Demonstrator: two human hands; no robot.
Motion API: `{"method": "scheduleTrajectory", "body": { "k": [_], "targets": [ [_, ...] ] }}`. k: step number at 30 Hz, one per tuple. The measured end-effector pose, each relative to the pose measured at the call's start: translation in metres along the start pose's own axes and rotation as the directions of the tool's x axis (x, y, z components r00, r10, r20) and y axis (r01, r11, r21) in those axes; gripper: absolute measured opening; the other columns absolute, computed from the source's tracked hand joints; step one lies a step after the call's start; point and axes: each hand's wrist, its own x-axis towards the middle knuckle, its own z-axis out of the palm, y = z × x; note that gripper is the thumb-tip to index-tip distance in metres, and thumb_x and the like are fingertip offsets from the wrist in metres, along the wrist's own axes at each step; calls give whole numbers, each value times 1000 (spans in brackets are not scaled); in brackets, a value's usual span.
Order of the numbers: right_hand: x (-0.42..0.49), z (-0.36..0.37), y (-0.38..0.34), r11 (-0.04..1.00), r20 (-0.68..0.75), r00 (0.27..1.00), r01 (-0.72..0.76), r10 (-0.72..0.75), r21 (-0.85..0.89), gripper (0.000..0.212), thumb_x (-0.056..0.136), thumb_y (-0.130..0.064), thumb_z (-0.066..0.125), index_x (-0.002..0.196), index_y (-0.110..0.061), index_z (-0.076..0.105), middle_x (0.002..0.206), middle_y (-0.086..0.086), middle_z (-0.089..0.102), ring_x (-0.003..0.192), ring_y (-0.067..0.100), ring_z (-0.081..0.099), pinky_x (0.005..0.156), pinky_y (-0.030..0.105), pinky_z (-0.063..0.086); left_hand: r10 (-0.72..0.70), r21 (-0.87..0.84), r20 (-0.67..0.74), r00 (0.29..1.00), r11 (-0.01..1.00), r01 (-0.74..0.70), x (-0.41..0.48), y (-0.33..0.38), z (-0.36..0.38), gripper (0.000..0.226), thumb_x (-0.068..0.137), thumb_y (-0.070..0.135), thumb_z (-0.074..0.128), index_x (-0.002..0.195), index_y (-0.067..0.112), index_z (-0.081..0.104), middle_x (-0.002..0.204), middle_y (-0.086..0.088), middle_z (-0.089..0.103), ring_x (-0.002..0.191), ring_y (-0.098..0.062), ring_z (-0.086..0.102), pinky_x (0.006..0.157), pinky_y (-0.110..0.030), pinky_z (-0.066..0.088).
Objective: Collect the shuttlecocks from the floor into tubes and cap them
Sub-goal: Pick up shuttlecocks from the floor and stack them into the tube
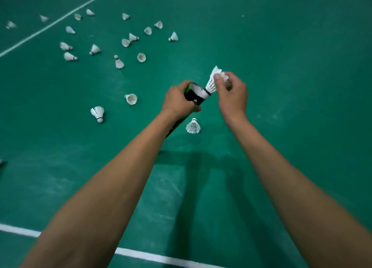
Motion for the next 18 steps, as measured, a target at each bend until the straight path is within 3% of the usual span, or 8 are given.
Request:
{"method": "scheduleTrajectory", "body": {
  "k": [2, 6, 9, 11, 13, 14, 16, 18],
  "targets": [
    [-3, 18, -21, 988, 29, 990, 139, -138, -67, 25, 95, -29, 64, 105, -6, 71, 103, 9, 71, 93, 23, 65, 84, 31, 47, 33, -26, -33, 999, 999, -34, 1, -1, -8, 79, 60, 18, 94, 133, 27, 64, 107, 0, 69, 94, -21, 65, 76, -23, 45],
    [-5, 41, -48, 981, 30, 984, 176, -174, -77, 30, 97, -27, 62, 111, -3, 74, 129, 15, 68, 122, 26, 62, 105, 33, 44, 97, -71, -88, 991, 992, -103, 5, -16, -14, 88, 42, 43, 83, 128, 46, 61, 107, -7, 70, 95, -26, 69, 86, -37, 59],
    [-3, 55, -49, 902, 279, 950, 240, -142, -359, 45, 95, -47, 48, 103, -12, 74, 129, 12, 66, 127, 33, 56, 106, 40, 42, 83, -195, -176, 981, 974, -118, 7, -17, -22, 77, 54, 53, 67, 130, 43, 61, 104, -5, 70, 91, -23, 69, 86, -34, 58],
    [-7, 58, -51, 862, 441, 897, 253, -38, -439, 55, 93, -58, 40, 128, -22, 65, 154, 10, 46, 148, 34, 33, 121, 53, 25, 74, -249, -248, 966, 959, -137, 7, -15, -26, 65, 68, 53, 55, 131, 40, 61, 104, -6, 69, 90, -25, 68, 87, -36, 58],
    [-10, 55, -63, 882, 440, 897, 246, -50, -402, 60, 99, -49, 50, 150, -19, 44, 167, 10, 20, 156, 30, 13, 126, 48, 11, 61, -273, -284, 957, 952, -142, 7, -10, -29, 60, 74, 50, 55, 133, 38, 62, 106, -10, 67, 93, -29, 67, 89, -39, 57],
    [-10, 51, -73, 895, 390, 915, 261, -108, -363, 59, 99, -40, 55, 150, -13, 42, 166, 12, 23, 154, 27, 19, 124, 40, 15, 54, -265, -290, 955, 955, -135, 6, -7, -28, 62, 75, 45, 64, 136, 36, 61, 110, -12, 64, 98, -32, 65, 92, -39, 55],
    [-6, 38, -96, 884, 216, 945, 310, -246, -350, 43, 96, -23, 60, 135, -5, 57, 146, 14, 54, 136, 25, 49, 114, 30, 32, 50, -256, -296, 954, 958, -129, -3, 3, -26, 72, 73, 27, 79, 141, 35, 57, 114, -12, 57, 105, -34, 60, 97, -40, 52],
    [-2, 27, -112, 837, 141, 940, 340, -310, -428, 26, 93, -19, 56, 112, -8, 70, 115, 8, 73, 109, 24, 66, 99, 33, 46, 71, -264, -343, 937, 950, -169, -9, 12, -22, 73, 74, 21, 80, 142, 35, 56, 113, -8, 53, 104, -32, 58, 96, -40, 51]
  ]
}}
